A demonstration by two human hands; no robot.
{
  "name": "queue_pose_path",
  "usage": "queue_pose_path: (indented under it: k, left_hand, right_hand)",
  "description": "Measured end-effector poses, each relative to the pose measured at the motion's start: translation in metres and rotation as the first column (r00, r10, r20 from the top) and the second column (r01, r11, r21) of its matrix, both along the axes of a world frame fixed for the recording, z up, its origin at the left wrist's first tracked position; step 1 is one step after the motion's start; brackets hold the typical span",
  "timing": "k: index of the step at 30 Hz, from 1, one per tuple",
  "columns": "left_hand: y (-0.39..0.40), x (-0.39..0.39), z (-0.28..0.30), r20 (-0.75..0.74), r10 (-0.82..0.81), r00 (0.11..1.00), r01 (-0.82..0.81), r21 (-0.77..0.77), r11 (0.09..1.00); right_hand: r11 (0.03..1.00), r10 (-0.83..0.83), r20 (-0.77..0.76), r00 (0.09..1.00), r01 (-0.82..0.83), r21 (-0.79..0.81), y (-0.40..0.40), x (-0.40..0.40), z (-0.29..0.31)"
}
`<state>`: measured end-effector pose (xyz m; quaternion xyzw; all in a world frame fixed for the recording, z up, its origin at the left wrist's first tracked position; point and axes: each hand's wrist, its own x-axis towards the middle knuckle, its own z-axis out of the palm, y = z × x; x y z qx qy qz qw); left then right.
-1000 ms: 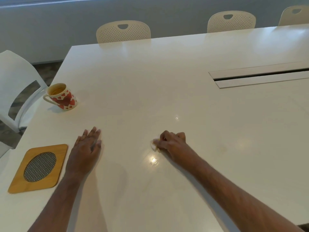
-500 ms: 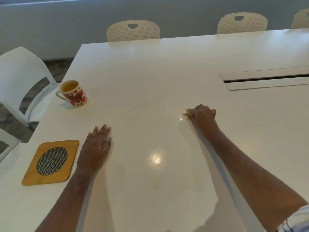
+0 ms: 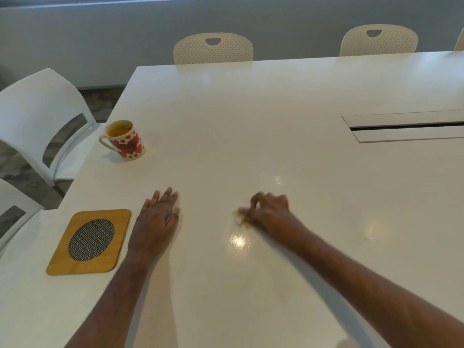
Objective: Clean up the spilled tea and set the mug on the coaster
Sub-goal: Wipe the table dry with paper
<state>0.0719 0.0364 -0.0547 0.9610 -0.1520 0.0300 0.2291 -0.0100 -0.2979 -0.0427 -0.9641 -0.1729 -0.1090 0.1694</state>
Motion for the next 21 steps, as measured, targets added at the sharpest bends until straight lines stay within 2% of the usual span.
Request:
queue_pose_path:
  k: [2,5,7,9,12,16,19,21]
  left_hand:
    - [-0.001,0.001,0.001,0.001,0.001,1.0,-0.001,-0.004,1.0]
    - [0.0,0.0,0.0,0.003,0.004,1.0,-0.004,0.002,1.0]
    - [0.0,0.0,0.0,0.001,0.002,1.0,-0.002,-0.001,1.0]
    - [0.001,0.0,-0.001,-0.001,0.002,1.0,-0.002,-0.004,1.0]
    - [0.002,0.0,-0.001,0.003,-0.001,1.0,0.001,-0.003,1.0]
    - [0.002,0.0,-0.002,0.008,-0.004,1.0,0.004,0.0,1.0]
    - [0.002,0.001,-0.002,0.015,-0.007,1.0,0.007,0.003,1.0]
    - [0.002,0.001,-0.002,0.023,-0.01,1.0,0.009,0.01,1.0]
  right_hand:
    - [0.984,-0.18,0.024,0.983,0.181,-0.006,-0.033,0.032,-0.001]
    - [0.909,-0.416,-0.003,0.909,0.416,-0.04,-0.077,0.074,-0.001]
    - [0.862,-0.506,-0.023,0.862,0.504,-0.046,-0.087,0.091,0.0]
    - [0.858,-0.512,-0.027,0.858,0.511,-0.052,-0.08,0.097,0.0]
    - [0.924,-0.382,-0.044,0.923,0.381,-0.034,-0.045,0.087,0.002]
    - [0.997,-0.077,-0.059,0.995,0.078,0.027,0.025,0.039,0.01]
    - [0.976,0.215,-0.087,0.973,-0.216,0.0,0.065,-0.004,0.014]
    - [0.94,0.324,-0.095,0.941,-0.332,-0.077,0.07,-0.016,0.013]
